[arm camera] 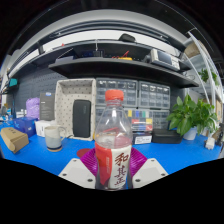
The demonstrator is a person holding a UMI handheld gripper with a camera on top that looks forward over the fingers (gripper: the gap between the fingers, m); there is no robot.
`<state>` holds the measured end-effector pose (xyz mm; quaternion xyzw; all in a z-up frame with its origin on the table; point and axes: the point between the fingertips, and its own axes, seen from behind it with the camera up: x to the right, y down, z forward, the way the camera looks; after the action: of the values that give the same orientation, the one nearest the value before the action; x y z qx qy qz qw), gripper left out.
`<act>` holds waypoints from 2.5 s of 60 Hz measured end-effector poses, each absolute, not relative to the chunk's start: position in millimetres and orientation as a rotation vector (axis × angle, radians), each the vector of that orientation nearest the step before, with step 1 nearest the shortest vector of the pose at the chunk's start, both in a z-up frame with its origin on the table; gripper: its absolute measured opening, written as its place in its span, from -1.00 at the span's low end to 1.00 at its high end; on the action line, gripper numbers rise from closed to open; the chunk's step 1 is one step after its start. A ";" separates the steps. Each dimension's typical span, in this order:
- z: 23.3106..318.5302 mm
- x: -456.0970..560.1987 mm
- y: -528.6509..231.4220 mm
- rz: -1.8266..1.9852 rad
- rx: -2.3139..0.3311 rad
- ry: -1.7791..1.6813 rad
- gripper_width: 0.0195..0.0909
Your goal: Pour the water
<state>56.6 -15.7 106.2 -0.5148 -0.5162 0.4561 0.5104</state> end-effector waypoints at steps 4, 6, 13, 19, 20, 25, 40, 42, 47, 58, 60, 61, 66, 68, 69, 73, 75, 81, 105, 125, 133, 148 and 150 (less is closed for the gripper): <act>106.4 55.6 -16.8 1.095 -1.233 -1.259 -0.51; 105.8 54.9 -21.0 1.089 -1.236 -1.261 -0.51; 107.2 51.3 -23.3 1.064 -1.229 -1.292 -0.52; 104.5 36.7 -31.5 0.972 -1.156 -1.375 -0.52; 105.6 33.3 -33.2 0.953 -1.137 -1.390 -0.52; 112.3 12.5 -42.8 0.836 -0.994 -1.474 -0.52; 134.3 -55.4 -94.2 0.419 -0.566 -1.648 -0.52; 137.6 -64.0 -97.1 0.371 -0.498 -1.658 -0.52; 144.6 -80.2 -111.4 0.225 -0.336 -1.660 -0.52; 155.5 -100.6 -139.1 -0.037 -0.027 -1.646 -0.52; 156.8 -101.5 -143.8 -0.076 0.016 -1.639 -0.53; 157.3 -102.1 -145.8 -0.098 0.036 -1.635 -0.52; 162.5 -107.0 -152.0 -0.220 0.136 -1.612 -0.49; 164.8 -110.5 -156.0 -0.254 0.190 -1.605 -0.50; 164.7 -110.8 -157.3 -0.272 0.216 -1.601 -0.49; 171.4 -114.0 -163.5 -0.363 0.313 -1.555 -0.50; 176.2 -115.0 -167.5 -0.408 0.363 -1.523 -0.49; 182.0 -118.0 -172.5 -0.472 0.422 -1.481 -0.50; 193.2 -111.1 -159.6 -0.129 0.103 -1.538 -0.50; 186.8 -118.6 -130.3 0.876 -0.857 -1.534 -0.49; 173.1 -124.5 -126.8 1.136 -1.035 -1.463 -0.49; 119.9 -128.0 -138.1 1.217 -1.076 -1.460 -0.49; 107.3 -129.4 -139.7 1.213 -1.085 -1.483 -0.47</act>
<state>-129.4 -139.7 107.3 -0.4392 -0.6006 0.4911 0.4530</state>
